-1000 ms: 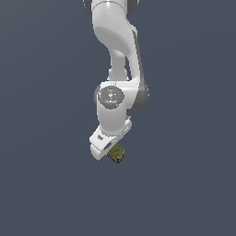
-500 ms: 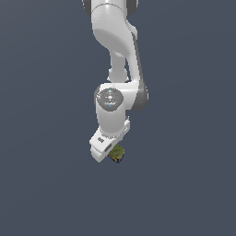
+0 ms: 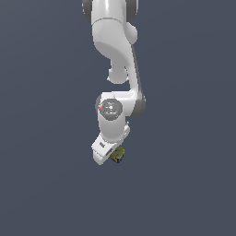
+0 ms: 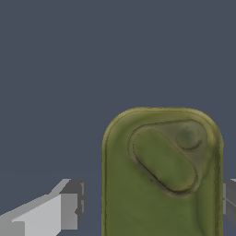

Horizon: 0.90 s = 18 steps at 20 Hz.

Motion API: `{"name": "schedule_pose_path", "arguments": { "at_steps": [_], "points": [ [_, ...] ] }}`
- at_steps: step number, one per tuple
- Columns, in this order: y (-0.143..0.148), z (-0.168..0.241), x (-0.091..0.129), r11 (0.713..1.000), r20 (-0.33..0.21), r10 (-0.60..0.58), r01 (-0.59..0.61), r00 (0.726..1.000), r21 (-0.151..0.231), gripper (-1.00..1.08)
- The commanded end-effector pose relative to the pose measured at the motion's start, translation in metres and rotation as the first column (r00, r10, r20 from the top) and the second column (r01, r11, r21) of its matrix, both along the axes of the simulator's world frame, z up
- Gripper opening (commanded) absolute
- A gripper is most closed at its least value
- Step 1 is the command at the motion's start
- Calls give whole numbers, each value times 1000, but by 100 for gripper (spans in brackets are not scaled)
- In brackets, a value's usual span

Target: Pick up the object and move it to a goal position.

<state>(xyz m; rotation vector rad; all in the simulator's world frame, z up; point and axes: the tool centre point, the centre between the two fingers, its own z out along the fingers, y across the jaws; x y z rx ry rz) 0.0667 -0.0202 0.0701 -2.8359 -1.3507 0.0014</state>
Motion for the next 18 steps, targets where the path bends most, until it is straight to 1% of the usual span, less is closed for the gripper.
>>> {"name": "schedule_pose_path", "arguments": {
  "at_steps": [1,6,7,18],
  "points": [
    [0,-9,0,1000,1,1,-1,1000,0,100],
    [0,-11,2,1000,1,1,-1,1000,0,100],
    [0,-11,2,1000,1,1,-1,1000,0,-100],
    [0,-11,1,1000,0,1,-1,1000,0,-100]
  ]
}}
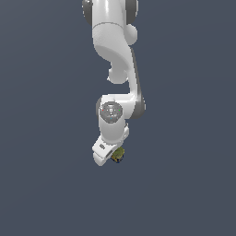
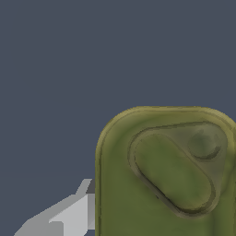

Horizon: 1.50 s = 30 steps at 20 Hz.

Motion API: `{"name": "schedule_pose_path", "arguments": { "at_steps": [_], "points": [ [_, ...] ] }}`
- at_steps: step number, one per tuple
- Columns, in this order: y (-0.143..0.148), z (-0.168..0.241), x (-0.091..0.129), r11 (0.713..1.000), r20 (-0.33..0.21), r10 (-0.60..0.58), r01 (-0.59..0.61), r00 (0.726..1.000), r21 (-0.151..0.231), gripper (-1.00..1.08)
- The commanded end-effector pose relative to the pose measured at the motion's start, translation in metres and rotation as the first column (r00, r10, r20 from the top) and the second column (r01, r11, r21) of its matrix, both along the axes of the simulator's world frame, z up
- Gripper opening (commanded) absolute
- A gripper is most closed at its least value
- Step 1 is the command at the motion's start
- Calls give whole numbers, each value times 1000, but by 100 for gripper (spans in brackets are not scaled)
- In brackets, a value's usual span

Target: Pick up the object and move it to a goal position.

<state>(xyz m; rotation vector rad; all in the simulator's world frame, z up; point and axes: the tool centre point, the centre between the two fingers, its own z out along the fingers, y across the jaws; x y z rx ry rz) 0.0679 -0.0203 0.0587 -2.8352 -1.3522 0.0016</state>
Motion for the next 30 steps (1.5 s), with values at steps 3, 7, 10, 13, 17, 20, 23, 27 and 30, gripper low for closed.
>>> {"name": "schedule_pose_path", "arguments": {
  "at_steps": [3,7,10,13,17,20,23,27,30],
  "points": [
    [-1,2,-2,1000,0,0,0,1000,0,-100],
    [-3,9,-8,1000,0,0,0,1000,0,-100],
    [-6,18,-15,1000,0,0,0,1000,0,-100],
    [-9,30,-25,1000,0,0,0,1000,-1,-100],
    [-15,50,-42,1000,0,0,0,1000,-1,-100],
    [-21,70,-58,1000,0,0,0,1000,-1,-100],
    [-27,90,-75,1000,0,0,0,1000,-1,-100],
    [-35,118,-97,1000,0,0,0,1000,-2,-100],
    [-42,139,-113,1000,1,-1,1,1000,-1,-100]
  ]
}}
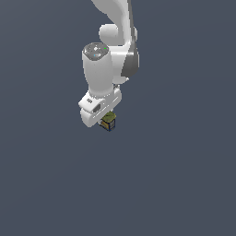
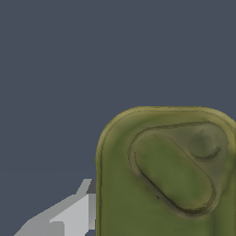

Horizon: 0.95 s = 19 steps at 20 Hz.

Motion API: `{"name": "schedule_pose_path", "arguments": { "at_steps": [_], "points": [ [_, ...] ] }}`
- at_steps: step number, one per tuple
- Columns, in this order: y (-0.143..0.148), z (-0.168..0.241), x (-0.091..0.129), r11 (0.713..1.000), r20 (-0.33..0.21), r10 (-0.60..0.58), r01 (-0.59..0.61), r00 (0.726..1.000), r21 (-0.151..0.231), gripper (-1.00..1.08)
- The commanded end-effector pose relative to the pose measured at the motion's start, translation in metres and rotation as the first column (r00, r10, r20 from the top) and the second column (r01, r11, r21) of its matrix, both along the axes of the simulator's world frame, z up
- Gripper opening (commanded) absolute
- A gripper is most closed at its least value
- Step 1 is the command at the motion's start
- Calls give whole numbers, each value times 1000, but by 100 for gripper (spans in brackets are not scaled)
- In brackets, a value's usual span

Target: Pick up the object and move it to a goal position.

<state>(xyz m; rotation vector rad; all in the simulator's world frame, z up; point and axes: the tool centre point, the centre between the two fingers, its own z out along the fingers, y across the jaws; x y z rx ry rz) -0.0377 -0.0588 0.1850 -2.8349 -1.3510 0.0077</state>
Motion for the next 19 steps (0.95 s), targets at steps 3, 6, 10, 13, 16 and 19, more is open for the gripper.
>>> {"name": "schedule_pose_path", "arguments": {
  "at_steps": [3,6,10,13,16,19],
  "points": [
    [-9,31,-22,1000,5,0,0,1000,0,-100],
    [-13,47,-34,1000,5,0,0,1000,1,-100],
    [-18,64,-46,1000,5,0,0,1000,1,-100],
    [-21,73,-52,1000,5,0,0,1000,1,-100],
    [-23,78,-55,1000,5,0,0,1000,1,-100],
    [-23,80,-56,1000,5,0,0,1000,1,-100]
  ]
}}
